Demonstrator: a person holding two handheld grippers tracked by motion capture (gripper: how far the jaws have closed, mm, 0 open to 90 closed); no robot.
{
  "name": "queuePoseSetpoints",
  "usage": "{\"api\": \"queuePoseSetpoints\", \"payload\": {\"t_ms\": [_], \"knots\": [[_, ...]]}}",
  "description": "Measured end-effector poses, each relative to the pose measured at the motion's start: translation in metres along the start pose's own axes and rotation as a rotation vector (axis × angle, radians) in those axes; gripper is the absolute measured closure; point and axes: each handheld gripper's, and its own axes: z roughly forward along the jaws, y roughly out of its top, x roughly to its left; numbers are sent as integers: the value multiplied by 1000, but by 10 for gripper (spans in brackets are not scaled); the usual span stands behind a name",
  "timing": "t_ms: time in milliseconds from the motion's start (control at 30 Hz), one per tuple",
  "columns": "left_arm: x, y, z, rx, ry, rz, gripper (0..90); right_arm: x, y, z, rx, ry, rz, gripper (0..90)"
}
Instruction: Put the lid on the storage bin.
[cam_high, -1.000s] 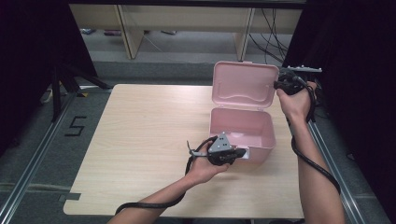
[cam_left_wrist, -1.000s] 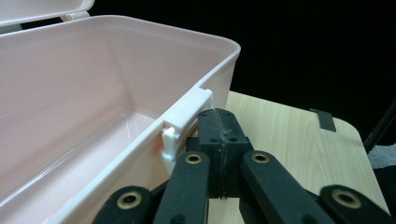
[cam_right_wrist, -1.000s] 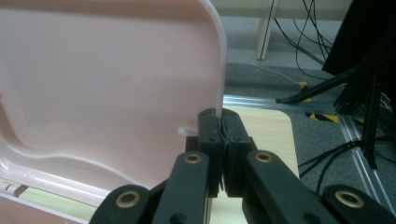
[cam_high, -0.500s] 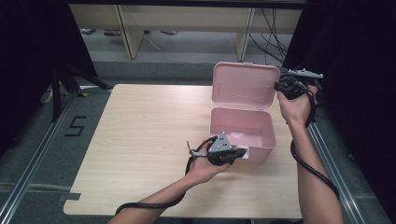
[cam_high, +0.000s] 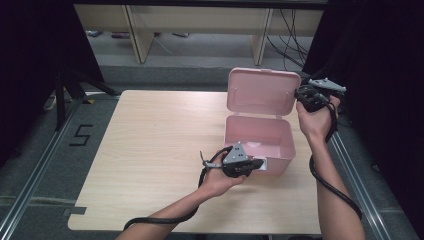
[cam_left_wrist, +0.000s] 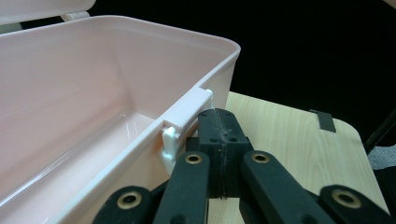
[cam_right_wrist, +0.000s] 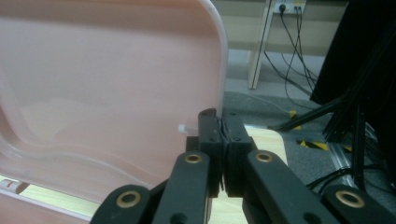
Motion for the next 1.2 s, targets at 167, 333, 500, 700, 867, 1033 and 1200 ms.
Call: {"api": "queuePoseSetpoints", "payload": {"t_ms": [167, 333, 500, 700, 867, 1033, 1200], "knots": [[0, 0, 0, 0, -1, 0, 898, 1, -4, -2, -30, -2, -12, 897], [0, 0, 0, 0, -1, 0, 898, 2, -8, -7, -44, -5, -10, 896], [0, 0, 0, 2, 0, 1, 898, 4, -12, -10, -69, -14, -26, 896], [0, 0, 0, 2, -2, 1, 898, 4, -15, -13, -89, -19, -52, 895], [0, 0, 0, 2, -2, 0, 898, 7, -18, -16, -96, -22, -47, 895], [0, 0, 0, 1, -2, -2, 898, 7, -22, -20, -108, -27, -61, 895], [0, 0, 0, 1, -2, -2, 898, 9, -24, -22, -117, -31, -66, 895]]}}
